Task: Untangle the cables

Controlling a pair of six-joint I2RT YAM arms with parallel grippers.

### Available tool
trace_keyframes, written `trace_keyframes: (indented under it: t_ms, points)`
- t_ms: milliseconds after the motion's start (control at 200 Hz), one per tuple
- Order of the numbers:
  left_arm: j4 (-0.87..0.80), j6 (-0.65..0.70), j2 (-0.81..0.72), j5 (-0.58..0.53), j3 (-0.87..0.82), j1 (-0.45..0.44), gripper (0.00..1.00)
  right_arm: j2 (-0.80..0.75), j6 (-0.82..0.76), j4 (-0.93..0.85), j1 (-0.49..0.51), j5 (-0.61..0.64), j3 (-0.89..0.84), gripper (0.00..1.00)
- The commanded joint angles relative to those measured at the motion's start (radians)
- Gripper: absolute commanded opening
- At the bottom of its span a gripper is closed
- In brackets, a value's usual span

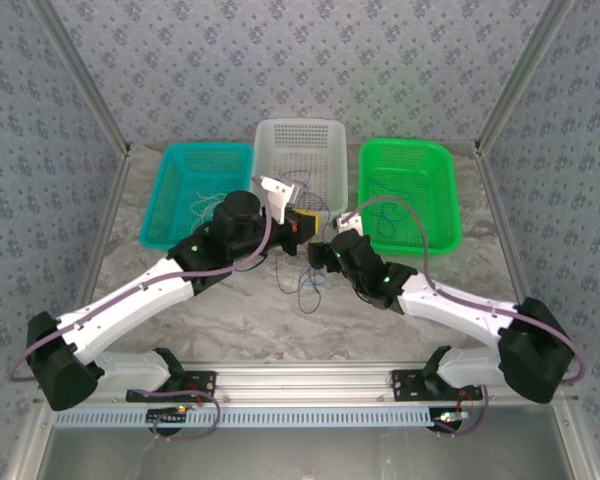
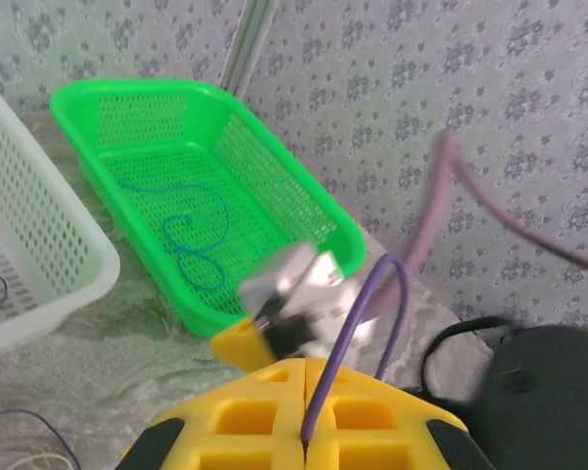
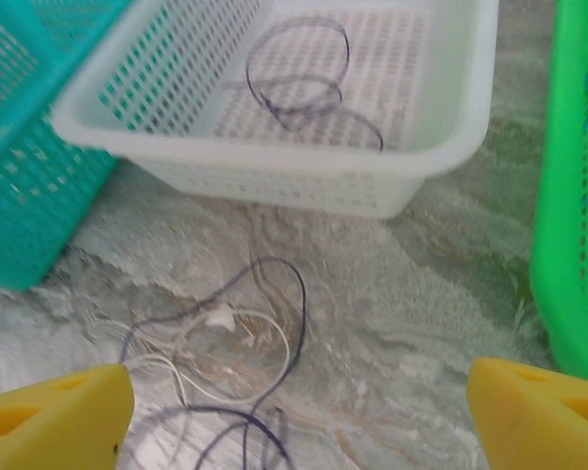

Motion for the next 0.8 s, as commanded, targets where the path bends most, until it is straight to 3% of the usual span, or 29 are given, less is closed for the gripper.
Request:
trace_keyframes:
  t_ms: [0,320,580,795]
  points:
    - [0.034,0.062,-0.06,-0.023,0.102,-0.003,0.0,0.077,0.079,-0.081,0.002,-0.007,0.02,0.87]
    - [-0.053,0.138,-0.082,-0.019,0.249,0.033,0.0,0.161,0.193,-0.156,0.029,0.002,-0.042,0.83]
    - [-0.094,0.155,-0.086,-0.035,0.262,0.111,0.0,0.025,0.19,-0.152,0.047,0.045,-0.104,0.9]
    - [-0.093,0.15,-0.05,0.005,0.308,0.187,0.0,-0.016,0.173,-0.162,0.0,-0.016,-0.165,0.9]
